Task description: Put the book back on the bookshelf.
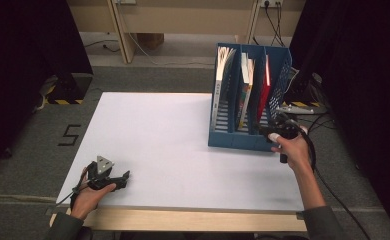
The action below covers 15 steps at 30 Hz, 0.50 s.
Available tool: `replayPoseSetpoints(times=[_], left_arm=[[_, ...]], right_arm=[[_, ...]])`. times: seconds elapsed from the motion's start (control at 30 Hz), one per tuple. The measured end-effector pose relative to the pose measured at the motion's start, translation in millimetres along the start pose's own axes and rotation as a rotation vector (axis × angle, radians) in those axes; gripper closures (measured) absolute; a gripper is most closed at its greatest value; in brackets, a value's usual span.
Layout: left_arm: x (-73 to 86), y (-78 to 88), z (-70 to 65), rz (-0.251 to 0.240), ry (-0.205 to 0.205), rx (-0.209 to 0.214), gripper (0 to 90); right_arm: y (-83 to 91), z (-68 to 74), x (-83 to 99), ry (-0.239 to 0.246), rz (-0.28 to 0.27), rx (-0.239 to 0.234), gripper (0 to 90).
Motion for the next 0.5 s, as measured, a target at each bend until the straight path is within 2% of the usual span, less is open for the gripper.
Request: replayPoseSetpoints(times=[0.07, 0.17, 0.2, 0.27, 0.43, 0.5], left_arm=[[0.7, -0.2, 0.2, 0.001, 0.013, 0.008, 12.9], [1.3, -0.4, 0.4, 0.001, 0.022, 0.019, 13.1], [1.6, -0.6, 0.7, 0.000, 0.029, 0.028, 13.6], [2.7, -1.7, 2.2, 0.002, 0.063, 0.052, 13.7], [3.0, -2.0, 2.5, 0.001, 0.071, 0.059, 13.5], [3.2, -1.8, 2.6, 0.000, 0.072, 0.064, 13.5]], right_arm=[[2.5, 5.0, 12.7, 0.003, 0.003, -0.018, 25.3], [4.9, 9.1, 31.1, 0.033, 0.007, -0.014, 23.3], [5.3, 10.5, 38.1, 0.040, 0.016, -0.028, 22.8], [5.2, 14.7, 47.8, 0.012, 0.036, -0.065, 21.9], [3.9, 22.0, 68.7, 0.060, 0.052, -0.048, 18.9], [2.8, 24.5, 75.7, 0.095, 0.065, -0.035, 18.0]])
Point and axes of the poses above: each handheld gripper's, and its own axes: y roughly backward along the jaws, x roughly out of its underside, z roughly to its left, the point moved 7 cm from there along -y, roughly forward along the jaws, and after that the axes turned 15 degrees about -y, right-handed, at the moved point
